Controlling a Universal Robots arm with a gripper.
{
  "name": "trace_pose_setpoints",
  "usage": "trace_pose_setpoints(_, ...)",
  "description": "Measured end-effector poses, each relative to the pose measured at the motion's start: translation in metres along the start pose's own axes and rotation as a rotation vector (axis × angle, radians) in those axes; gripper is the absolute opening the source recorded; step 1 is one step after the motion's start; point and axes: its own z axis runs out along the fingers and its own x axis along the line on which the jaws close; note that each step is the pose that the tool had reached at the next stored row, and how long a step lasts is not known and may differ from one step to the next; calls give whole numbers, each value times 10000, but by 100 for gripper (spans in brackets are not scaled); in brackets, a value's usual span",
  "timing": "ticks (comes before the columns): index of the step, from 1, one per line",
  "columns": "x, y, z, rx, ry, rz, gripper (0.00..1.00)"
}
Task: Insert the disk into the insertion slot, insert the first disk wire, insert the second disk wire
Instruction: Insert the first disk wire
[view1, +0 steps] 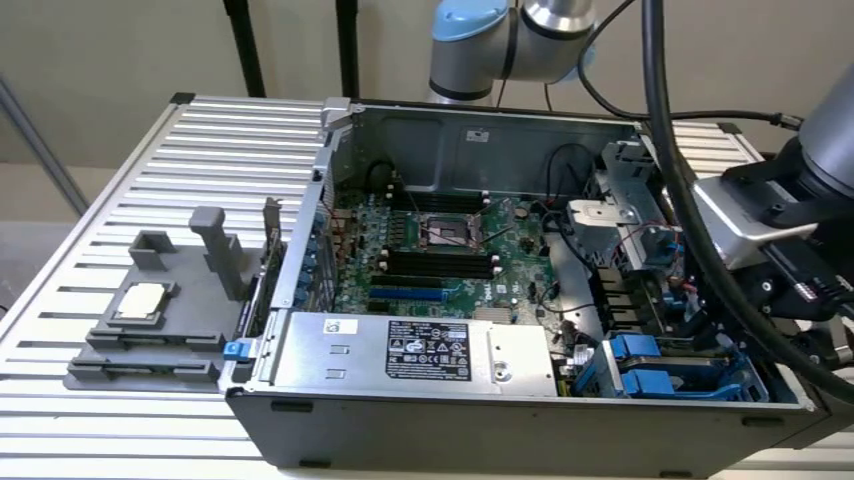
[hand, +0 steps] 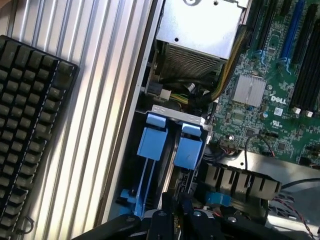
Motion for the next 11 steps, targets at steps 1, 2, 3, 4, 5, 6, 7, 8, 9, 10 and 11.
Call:
trace_pose_setpoints(1,-4,11,10,12,4,53,17)
trace_pose_setpoints(2,-6,17,22,28,14,132,17)
trace_pose_setpoints(3,-7,20,31,46,26,222,17)
trace_pose_setpoints(4,-7,20,38,67,40,313,17)
trace_pose_setpoints(5,-7,21,44,90,50,403,17)
trace_pose_setpoints(6,-8,22,49,117,59,489,17)
trace_pose_setpoints(7,-8,22,53,153,64,573,17)
trace_pose_setpoints(8,-8,22,55,186,68,639,17)
trace_pose_setpoints(9,-8,23,58,236,71,713,17)
trace_pose_setpoints(10,-8,23,60,283,70,766,17)
trace_pose_setpoints(11,-9,23,62,339,66,825,17)
